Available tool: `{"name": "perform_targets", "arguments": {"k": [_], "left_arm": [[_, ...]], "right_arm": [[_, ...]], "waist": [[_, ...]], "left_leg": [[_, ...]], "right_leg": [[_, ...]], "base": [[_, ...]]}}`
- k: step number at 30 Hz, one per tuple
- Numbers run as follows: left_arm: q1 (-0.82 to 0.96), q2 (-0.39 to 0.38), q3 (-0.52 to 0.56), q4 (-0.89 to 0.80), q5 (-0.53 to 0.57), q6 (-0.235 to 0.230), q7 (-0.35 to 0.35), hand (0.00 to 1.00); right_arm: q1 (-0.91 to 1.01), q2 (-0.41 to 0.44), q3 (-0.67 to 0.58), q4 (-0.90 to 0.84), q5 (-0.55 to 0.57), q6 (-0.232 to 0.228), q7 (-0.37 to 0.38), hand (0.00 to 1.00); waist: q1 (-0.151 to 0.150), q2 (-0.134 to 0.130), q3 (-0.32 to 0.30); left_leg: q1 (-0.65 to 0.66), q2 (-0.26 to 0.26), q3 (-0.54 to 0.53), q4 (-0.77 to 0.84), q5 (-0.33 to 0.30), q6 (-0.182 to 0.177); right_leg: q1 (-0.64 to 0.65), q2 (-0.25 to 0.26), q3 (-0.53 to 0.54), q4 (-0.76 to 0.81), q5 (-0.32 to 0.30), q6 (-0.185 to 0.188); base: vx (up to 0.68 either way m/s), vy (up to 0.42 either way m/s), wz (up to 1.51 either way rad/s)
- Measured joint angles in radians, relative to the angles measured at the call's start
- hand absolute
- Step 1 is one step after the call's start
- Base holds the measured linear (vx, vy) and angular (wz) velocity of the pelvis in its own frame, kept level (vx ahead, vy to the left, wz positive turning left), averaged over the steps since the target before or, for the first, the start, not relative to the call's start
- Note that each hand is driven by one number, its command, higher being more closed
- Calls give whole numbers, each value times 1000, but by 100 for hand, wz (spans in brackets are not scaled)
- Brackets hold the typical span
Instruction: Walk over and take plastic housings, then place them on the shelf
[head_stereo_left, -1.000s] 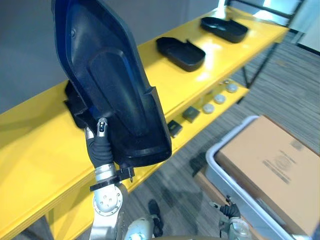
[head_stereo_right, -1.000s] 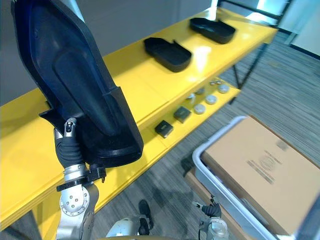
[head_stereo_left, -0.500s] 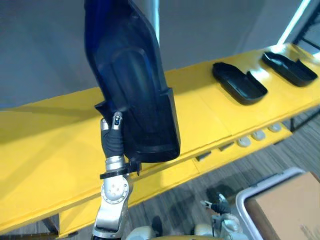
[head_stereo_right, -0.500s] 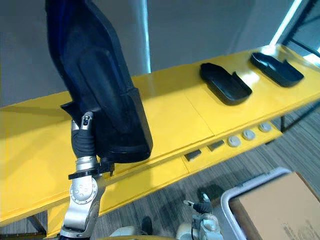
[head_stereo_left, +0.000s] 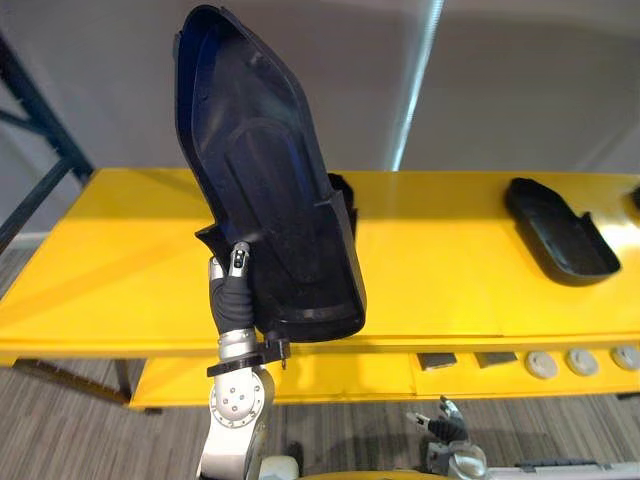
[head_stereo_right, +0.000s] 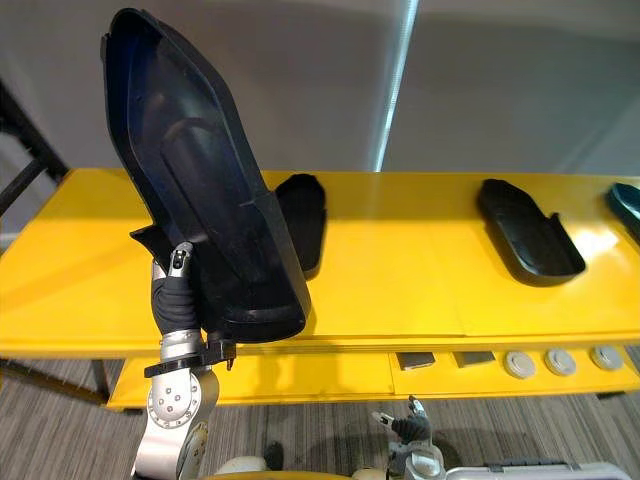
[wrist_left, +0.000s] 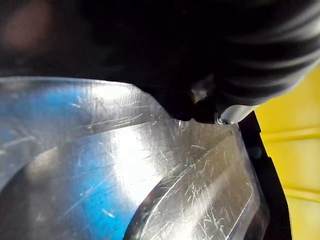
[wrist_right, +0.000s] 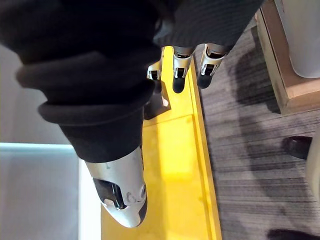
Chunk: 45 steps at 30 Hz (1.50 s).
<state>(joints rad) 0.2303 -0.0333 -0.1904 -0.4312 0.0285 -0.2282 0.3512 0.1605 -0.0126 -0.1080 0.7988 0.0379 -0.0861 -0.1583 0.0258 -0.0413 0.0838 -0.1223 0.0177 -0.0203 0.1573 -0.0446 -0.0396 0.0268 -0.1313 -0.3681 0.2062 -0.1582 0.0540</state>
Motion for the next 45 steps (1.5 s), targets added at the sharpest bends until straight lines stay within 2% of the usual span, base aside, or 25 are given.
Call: {"name": "perform_targets", "arguments": {"k": [1, 3, 4, 5, 6, 7, 8, 9, 10, 11, 12, 13, 15, 16, 18, 19, 20, 22, 23, 24, 25, 27, 28, 35, 45], "left_arm": [[0, 0, 9, 0, 0, 1, 1, 100], [-2, 7, 2, 0, 0, 1, -2, 100], [-2, 8, -3, 1, 0, 2, -2, 100], [-3, 9, -5, 1, 0, 1, -7, 100], [-3, 10, -2, 1, -1, 1, -11, 100], [-3, 10, 2, 10, -18, 0, -18, 100], [-2, 8, 3, 16, -22, 0, -18, 100], [-3, 6, 1, 29, -23, 0, -19, 100], [-4, -1, 0, 44, -25, -2, -19, 100], [-4, -3, -2, 50, -30, -2, -19, 100], [-16, 16, 0, 66, -38, -1, -18, 100], [-25, 32, 0, 86, -46, -1, -13, 100], [-25, 57, 0, 121, -67, -1, -11, 100], [-25, 61, 0, 125, -67, -1, -11, 100], [-24, 74, 2, 126, -67, -3, -12, 100], [-20, 79, 3, 130, -67, -3, -13, 100], [-18, 79, 3, 133, -67, -2, -15, 100], [-16, 72, -8, 138, -66, -2, -21, 100], [-17, 68, -10, 134, -65, -2, -23, 100], [-17, 62, -11, 137, -65, -3, -23, 100], [-17, 46, -16, 138, -64, 3, -22, 100], [-17, 36, -41, 135, -55, 4, -22, 100], [-18, 35, -44, 135, -54, 4, -22, 100], [-19, 33, -54, 135, -44, 6, -41, 100], [-17, 35, -42, 136, -34, 22, -44, 100]], "right_arm": [[-3, 5, 0, 1, 0, -1, -1, 0], [-7, 6, 5, 15, 0, -4, -9, 0], [-15, 6, 5, 33, 0, -4, -13, 0], [-31, 0, 6, 62, 0, -3, -14, 0], [-36, -2, 6, 70, 0, -4, -14, 0], [-38, -15, 7, 90, -1, -2, -14, 0], [-38, -20, 6, 94, -1, -1, -14, 0], [-32, -33, 6, 103, -1, 0, -15, 0], [-29, -46, 1, 120, 1, 2, -14, 0], [-35, -56, -5, 127, 0, 5, -14, 0], [-45, -38, -14, 141, 0, 7, -14, 0], [-44, -21, -13, 159, 0, 7, -11, 0], [-48, 6, -13, 178, -1, 9, -11, 0], [-55, 8, -12, 185, -2, 7, -11, 0], [-78, -1, -5, 200, -6, 9, -12, 0], [-92, -8, 9, 197, -12, 12, -10, 0], [-97, -9, 9, 194, -12, 11, -10, 0], [-88, -13, 11, 188, -11, 11, -9, 0], [-79, -12, 14, 173, -9, 11, -9, 0], [-76, -14, 16, 163, -7, 10, -9, 0], [-66, -18, 12, 139, -4, 7, -12, 0], [-48, -18, 6, 118, 1, 5, -11, 0], [-41, -17, 6, 112, 1, 4, -11, 0], [-13, 8, -21, 78, 32, 1, -12, 0], [22, 29, -22, 77, 32, 0, -14, 0]], "waist": [[0, 0, 0], [-11, -11, 7], [-13, -7, 6], [-15, -7, 6], [-20, -8, 7], [-35, -9, 7], [-39, -7, 7], [-48, 5, -1], [-59, 28, -13], [-64, 37, -22], [-78, 12, -20], [-74, -5, -16], [-66, -18, -13], [-62, -11, -9], [-45, -5, -8], [-37, 8, -3], [-42, 11, 0], [-54, 15, 3], [-64, 16, 2], [-70, 19, 4], [-85, 34, 10], [-82, 38, 14], [-66, 36, 13], [-62, 21, 5], [-54, -3, -50]], "left_leg": [[0, 13, 43, 1, -21, 21], [1, 59, 194, 28, -24, 22], [-17, 80, 235, 72, -24, 26], [-60, 112, 243, 180, -56, 64], [-81, 131, 243, 252, -80, 72], [-100, 196, 240, 361, -120, 54], [-98, 221, 233, 377, -127, 43], [-86, 259, 188, 369, -125, 24], [-61, 255, 117, 299, -140, -89], [-42, 235, 107, 270, -172, -121], [-52, 194, 111, 263, -184, -114], [-61, 167, 113, 273, -180, -104], [-88, 139, 107, 329, -190, -89], [-95, 137, 119, 346, -213, -65], [-96, 130, 167, 339, -241, -38], [-87, 131, 201, 307, -236, -19], [-72, 126, 206, 287, -225, -6], [-29, 111, 221, 224, -189, 15], [-28, 104, 220, 214, -181, 15], [-29, 103, 213, 213, -178, 13], [-29, 104, 190, 209, -167, 4], [-17, 104, 179, 199, -152, -4], [-8, 104, 174, 190, -146, -9], [36, 106, 111, 79, -63, -44], [67, 102, 120, -30, -5, -36]], "right_leg": [[0, -4, -6, 0, -1, -1], [-1, -28, -24, 3, -1, -1], [-12, -40, -22, 11, -2, -2], [-30, -62, -13, 30, -2, 1], [-37, -77, -11, 42, -3, 7], [-52, -112, 11, 67, -4, 31], [-56, -125, 18, 76, -4, 44], [-68, -152, 30, 99, -1, 83], [-84, -171, 37, 108, 13, 127], [-86, -182, 41, 102, 27, 144], [-80, -213, 41, 68, 57, 148], [-69, -230, 36, 25, 98, 136], [-26, -242, 14, -52, 201, 129], [-35, -243, 21, -49, 234, 101], [-84, -257, 19, -21, 271, 5], [-124, -251, 25, 38, 248, -46], [-143, -232, 50, 107, 190, -10], [-151, -87, 159, 204, -7, 41], [-139, -9, 217, 177, -70, 35], [-130, 25, 264, 151, -86, 10], [-107, 68, 319, 114, -78, -5], [-98, 85, 342, 123, -76, -7], [-90, 85, 339, 130, -80, -9], [-16, 104, 275, 70, -60, -43], [7, 111, 276, -11, -6, -42]], "base": [[-72, 27, 19], [-43, 45, 28], [-22, 122, 12], [-27, 149, -7], [-47, 283, -15], [-35, 298, -9], [-34, 444, -12], [-5, 482, -5], [-1, 503, -4], [19, 419, 14], [11, 395, 16], [11, 433, 28], [-43, 430, 16], [-106, 388, -8], [-135, 317, -51], [-148, 214, -62], [-117, 178, -51], [-77, 72, -23], [-71, 7, -9], [-46, -23, 20], [-19, -33, 31], [13, -50, 21], [56, -95, 20], [9, -90, 32], [-36, -8, 1]]}}
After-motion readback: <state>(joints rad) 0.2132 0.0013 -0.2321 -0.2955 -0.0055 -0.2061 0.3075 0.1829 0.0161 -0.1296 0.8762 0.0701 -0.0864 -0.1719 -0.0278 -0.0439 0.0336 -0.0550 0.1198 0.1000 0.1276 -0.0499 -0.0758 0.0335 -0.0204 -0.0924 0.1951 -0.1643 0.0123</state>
